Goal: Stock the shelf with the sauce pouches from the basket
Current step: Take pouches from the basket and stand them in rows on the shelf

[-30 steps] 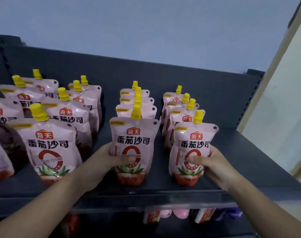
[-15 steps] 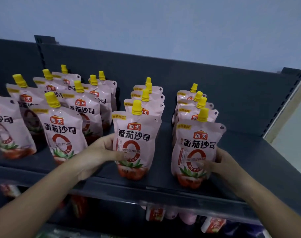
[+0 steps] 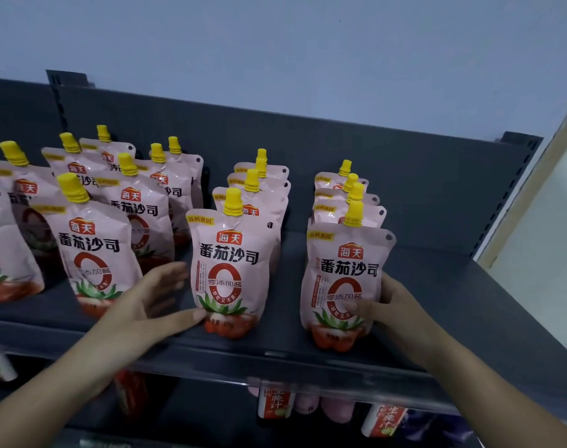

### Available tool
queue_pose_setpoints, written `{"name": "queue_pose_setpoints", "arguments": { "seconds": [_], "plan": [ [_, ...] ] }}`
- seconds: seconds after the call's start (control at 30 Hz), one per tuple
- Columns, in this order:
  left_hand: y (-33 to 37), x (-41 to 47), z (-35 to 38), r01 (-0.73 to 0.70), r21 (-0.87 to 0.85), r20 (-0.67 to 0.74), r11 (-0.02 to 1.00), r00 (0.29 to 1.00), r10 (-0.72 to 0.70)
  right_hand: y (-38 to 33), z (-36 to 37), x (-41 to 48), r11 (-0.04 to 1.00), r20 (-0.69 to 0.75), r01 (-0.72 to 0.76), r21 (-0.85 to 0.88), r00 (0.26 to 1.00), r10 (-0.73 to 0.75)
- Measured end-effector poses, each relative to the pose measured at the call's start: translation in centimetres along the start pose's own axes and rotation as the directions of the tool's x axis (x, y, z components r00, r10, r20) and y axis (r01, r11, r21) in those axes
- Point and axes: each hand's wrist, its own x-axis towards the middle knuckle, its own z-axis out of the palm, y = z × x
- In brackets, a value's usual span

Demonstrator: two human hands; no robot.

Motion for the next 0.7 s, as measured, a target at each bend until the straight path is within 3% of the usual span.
{"name": "queue_pose_setpoints", "arguments": {
  "seconds": [0.1, 0.23, 0.37, 0.53, 0.63, 0.7],
  "plan": [
    [-0.8, -1.7, 0.1, -0.051, 0.096, -0.095, 0.994, 0.994, 0.06, 0.1, 0.1, 0.0, 1.0, 0.009, -0.009, -0.01, 1.0, 0.009],
    [-1.4, -3.8, 1.2, -0.191, 0.243, -0.249, 0.951, 0.935, 0.251, -0.1, 0.6, -0.2, 0.999, -0.007, -0.013, -0.041, 1.0, 0.013],
    [-0.4, -5.2, 2.9, -0.352, 0.327, -0.24, 0.877, 0.866, 0.438, -0.2, 0.8, -0.3, 0.999, -0.025, -0.004, -0.032, 1.0, 0.003],
    [2.4, -6.3, 5.8, -0.518, 0.414, -0.065, 0.748, 0.803, 0.592, 0.0, 0.7, -0.6, 1.0, -0.03, 0.017, 0.015, 0.999, -0.016],
    [4.0, -5.6, 8.3, -0.398, 0.292, 0.031, 0.87, 0.913, 0.407, -0.3, 1.0, -1.3, 0.996, -0.043, 0.062, 0.063, 0.997, -0.059],
    [4.0, -5.2, 10.0, -0.473, 0.318, 0.181, 0.822, 0.881, 0.437, -1.3, 1.3, -2.0, 0.992, -0.086, 0.12, 0.046, 0.99, -0.115]
  ]
}}
